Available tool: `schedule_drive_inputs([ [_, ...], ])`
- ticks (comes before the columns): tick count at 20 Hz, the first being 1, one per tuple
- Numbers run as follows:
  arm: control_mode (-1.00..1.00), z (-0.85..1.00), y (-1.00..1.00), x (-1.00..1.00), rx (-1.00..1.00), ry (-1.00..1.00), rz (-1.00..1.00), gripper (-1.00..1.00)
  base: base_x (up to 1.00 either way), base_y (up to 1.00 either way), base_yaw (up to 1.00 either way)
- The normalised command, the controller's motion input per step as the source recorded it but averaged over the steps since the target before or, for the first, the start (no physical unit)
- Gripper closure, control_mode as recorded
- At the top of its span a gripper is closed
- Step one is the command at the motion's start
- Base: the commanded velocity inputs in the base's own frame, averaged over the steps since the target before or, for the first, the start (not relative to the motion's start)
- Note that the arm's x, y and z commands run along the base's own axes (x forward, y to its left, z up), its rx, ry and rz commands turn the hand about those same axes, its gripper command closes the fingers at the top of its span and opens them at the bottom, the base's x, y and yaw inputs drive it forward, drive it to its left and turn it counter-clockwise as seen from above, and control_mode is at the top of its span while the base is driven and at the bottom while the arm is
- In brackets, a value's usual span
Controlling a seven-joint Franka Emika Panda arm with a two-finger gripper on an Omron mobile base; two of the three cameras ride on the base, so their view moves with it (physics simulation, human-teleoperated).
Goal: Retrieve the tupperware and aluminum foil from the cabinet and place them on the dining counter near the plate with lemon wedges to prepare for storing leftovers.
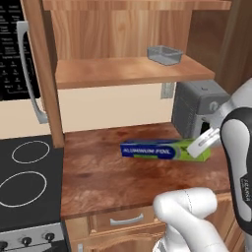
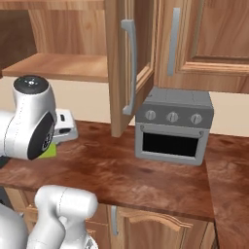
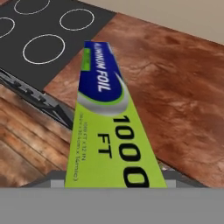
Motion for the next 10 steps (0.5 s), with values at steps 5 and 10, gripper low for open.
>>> schedule_drive_inputs([
  [5,1.00,0.00,0.00,0.00,0.00,0.00,0.00,1.00,-0.92,0.09,0.03],
  [10,1.00,0.00,0.00,0.00,0.00,0.00,0.00,1.00,-0.77,0.44,0.38],
])
